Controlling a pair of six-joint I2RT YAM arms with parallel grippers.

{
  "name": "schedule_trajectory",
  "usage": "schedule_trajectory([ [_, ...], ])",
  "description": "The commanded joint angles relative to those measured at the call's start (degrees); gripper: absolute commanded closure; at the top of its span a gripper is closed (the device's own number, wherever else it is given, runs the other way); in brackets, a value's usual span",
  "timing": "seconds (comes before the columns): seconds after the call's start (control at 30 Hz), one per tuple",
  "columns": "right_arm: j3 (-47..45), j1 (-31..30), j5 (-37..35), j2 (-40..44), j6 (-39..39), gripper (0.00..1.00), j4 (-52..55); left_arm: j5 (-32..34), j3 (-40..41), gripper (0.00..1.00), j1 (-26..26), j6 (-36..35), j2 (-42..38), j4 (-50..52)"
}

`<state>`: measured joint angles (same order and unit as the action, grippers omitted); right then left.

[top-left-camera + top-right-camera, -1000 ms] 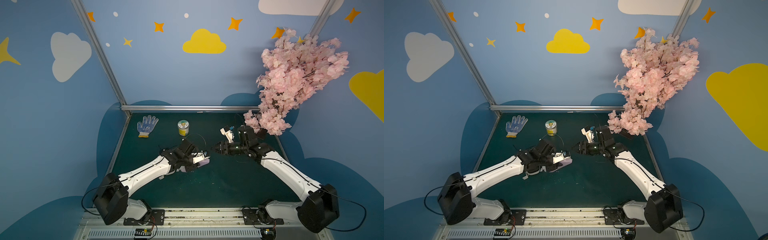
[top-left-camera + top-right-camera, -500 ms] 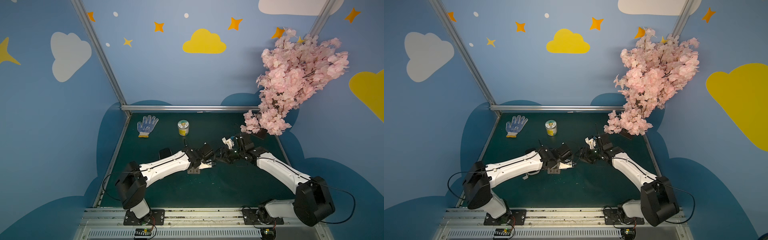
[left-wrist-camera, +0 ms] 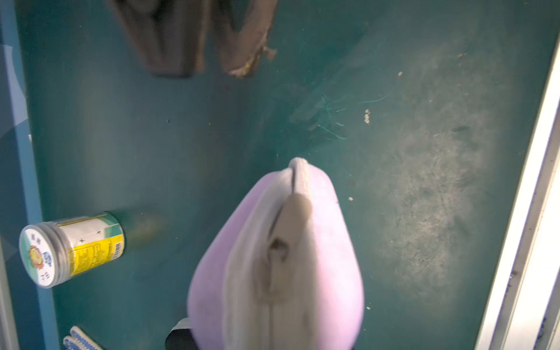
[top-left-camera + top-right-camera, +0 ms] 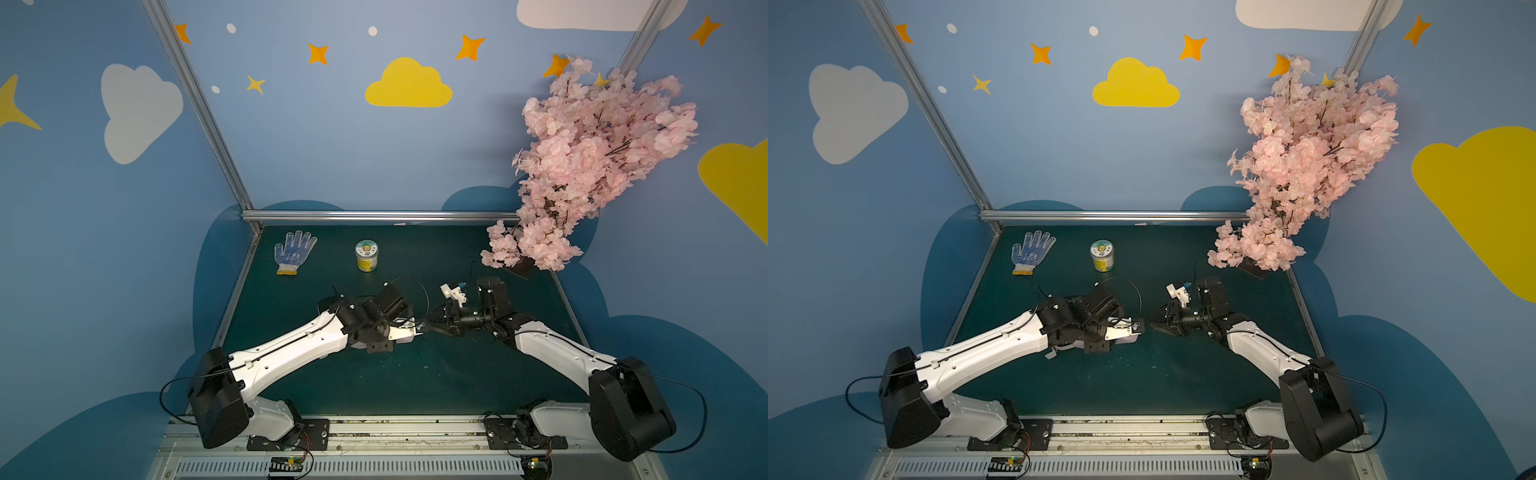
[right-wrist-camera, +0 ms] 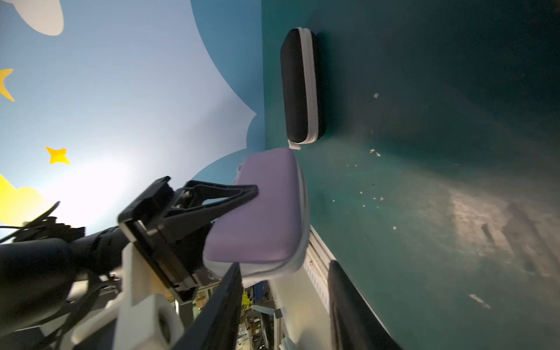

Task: Put umbrellas into zippered umbrella sleeves
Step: Zip the zipper on the umbrella sleeve.

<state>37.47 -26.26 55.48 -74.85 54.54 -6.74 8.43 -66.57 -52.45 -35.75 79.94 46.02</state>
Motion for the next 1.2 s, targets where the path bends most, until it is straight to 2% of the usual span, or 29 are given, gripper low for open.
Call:
schedule_trajectory([
  [0.0,0.18,-0.99,2.52,1.29,3.65,0.54,-7.09,-4.23,-0.17,0.92,0.19,0.22,-2.22,-2.86],
  [0.27,0.83,-5.06,4.08,-0.12,0.32,0.64,-5.91,-5.96,1.13,0.93,1.27,1.28,-2.51,-3.22],
  [0.63,3.31,-6.17,4.73,0.48,-1.11,0.66,-4.14,-6.9,1.62,0.93,2.78,2.2,-1.88,-3.21],
  [0.83,2.78,-7.35,5.25,-0.49,-0.49,0.71,-5.93,-11.17,1.53,0.94,4.09,4.86,-2.78,-5.22],
  [1.17,3.88,-8.52,4.17,-0.65,-3.31,0.7,-2.52,-12.8,1.44,0.96,4.8,5.73,-2.77,-5.24],
])
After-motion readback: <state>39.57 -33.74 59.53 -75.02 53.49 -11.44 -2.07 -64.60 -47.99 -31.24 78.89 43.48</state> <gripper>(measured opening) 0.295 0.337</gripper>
